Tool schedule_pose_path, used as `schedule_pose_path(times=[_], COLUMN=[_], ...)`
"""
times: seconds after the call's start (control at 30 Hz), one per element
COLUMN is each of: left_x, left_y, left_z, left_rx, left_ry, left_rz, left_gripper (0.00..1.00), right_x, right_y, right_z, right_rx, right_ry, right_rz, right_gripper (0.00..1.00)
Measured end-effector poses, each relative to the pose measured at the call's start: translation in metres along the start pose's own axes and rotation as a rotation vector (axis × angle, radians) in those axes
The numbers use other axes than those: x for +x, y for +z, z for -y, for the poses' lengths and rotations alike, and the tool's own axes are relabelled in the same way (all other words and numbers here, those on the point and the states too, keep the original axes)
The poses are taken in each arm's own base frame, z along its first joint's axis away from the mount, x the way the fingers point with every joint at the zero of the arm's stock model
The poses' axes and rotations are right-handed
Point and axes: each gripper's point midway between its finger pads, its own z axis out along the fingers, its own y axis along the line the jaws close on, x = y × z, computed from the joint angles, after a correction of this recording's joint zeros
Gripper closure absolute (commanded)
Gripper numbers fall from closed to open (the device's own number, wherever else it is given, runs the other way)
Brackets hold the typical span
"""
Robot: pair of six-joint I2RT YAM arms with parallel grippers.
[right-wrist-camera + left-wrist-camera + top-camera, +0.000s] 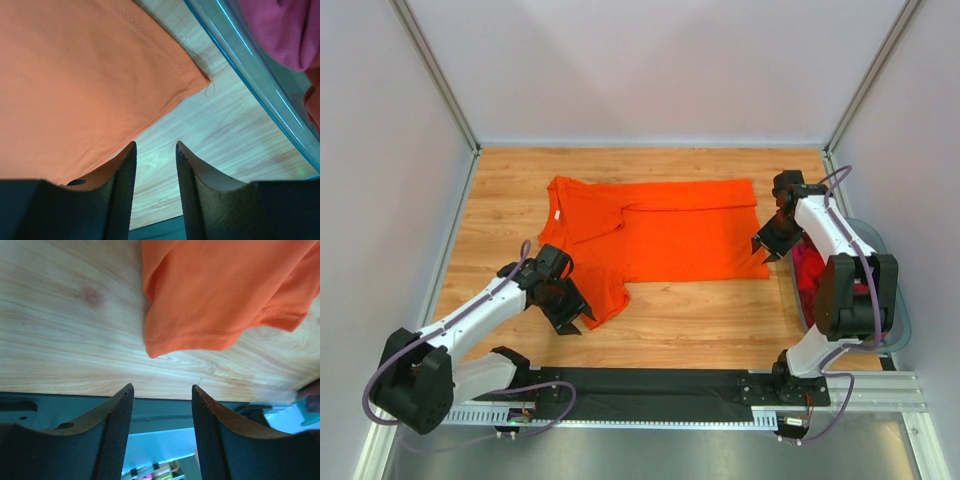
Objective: Fold and stack the t-shirts
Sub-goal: Fold the tshirt
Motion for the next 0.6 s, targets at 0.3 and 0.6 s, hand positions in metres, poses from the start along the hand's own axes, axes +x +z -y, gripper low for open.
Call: schedule_pose_path(times=[0.3, 0.6], left_x=[-0.008, -0.005], left_y=[0.022, 0.033], left_z=[0.005, -0.007], left_rx=[-0.047, -0.142], left_ry=[-0.064, -0.068], left_rz=[0.029, 0.047], left_gripper=[0.48, 0.55], right_x=[-0.001, -0.005], right_y=[0.002, 0.003], right_z=[-0.001, -0.006], right_rx=[-0.009, -0.027], right_ry=[-0.004, 0.013], right_rz=[0.006, 0.023], right_gripper=[0.61, 0.62])
